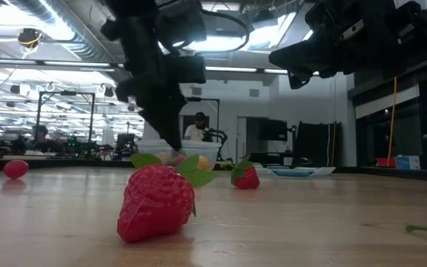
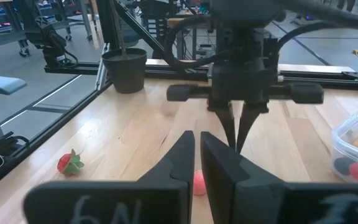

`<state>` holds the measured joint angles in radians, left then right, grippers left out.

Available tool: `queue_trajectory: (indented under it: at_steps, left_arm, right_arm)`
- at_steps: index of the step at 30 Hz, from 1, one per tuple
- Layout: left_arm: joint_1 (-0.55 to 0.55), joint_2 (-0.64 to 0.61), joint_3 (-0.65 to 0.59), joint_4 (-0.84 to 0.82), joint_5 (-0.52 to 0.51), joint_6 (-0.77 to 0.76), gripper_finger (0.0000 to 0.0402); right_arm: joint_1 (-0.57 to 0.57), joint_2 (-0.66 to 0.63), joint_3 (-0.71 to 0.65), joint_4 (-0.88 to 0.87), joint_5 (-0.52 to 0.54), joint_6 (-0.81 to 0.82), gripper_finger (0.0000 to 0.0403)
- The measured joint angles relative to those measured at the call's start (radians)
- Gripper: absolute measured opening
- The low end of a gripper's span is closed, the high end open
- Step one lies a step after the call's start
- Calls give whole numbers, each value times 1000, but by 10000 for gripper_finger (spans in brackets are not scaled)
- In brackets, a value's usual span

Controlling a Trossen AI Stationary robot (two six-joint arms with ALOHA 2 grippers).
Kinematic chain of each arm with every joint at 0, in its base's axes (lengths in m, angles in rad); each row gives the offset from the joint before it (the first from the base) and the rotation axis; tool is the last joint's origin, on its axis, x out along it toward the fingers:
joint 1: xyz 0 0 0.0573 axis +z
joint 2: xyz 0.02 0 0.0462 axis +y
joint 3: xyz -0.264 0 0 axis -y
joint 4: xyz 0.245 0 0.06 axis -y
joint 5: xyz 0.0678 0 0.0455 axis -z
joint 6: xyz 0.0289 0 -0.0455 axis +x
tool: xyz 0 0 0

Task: Pick and placing Produce into tupperware
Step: Put the top cherry into the transparent container

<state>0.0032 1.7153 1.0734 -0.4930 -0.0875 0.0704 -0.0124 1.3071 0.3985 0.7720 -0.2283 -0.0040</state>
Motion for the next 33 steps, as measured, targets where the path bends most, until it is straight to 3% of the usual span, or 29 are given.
queue_trajectory:
  at_steps: [4, 9, 22, 27, 33]
  left_arm:
    - [-6, 0, 13, -146, -1, -114, 21]
    - [-48, 0, 12, -351, -19, -147, 55]
    - [-167, 0, 31, -482, -43, -173, 182]
    - [-177, 0, 70, -686, -64, -212, 193]
    - [-181, 0, 74, -792, -55, -353, 189]
  right_arm:
    - [0, 0, 0, -3, 0, 1, 31]
    - [0, 0, 0, -8, 0, 0, 31]
    - [0, 0, 0, -8, 0, 27, 31]
    - [0, 0, 0, -8, 0, 27, 31]
    - [0, 0, 0, -8, 0, 26, 31]
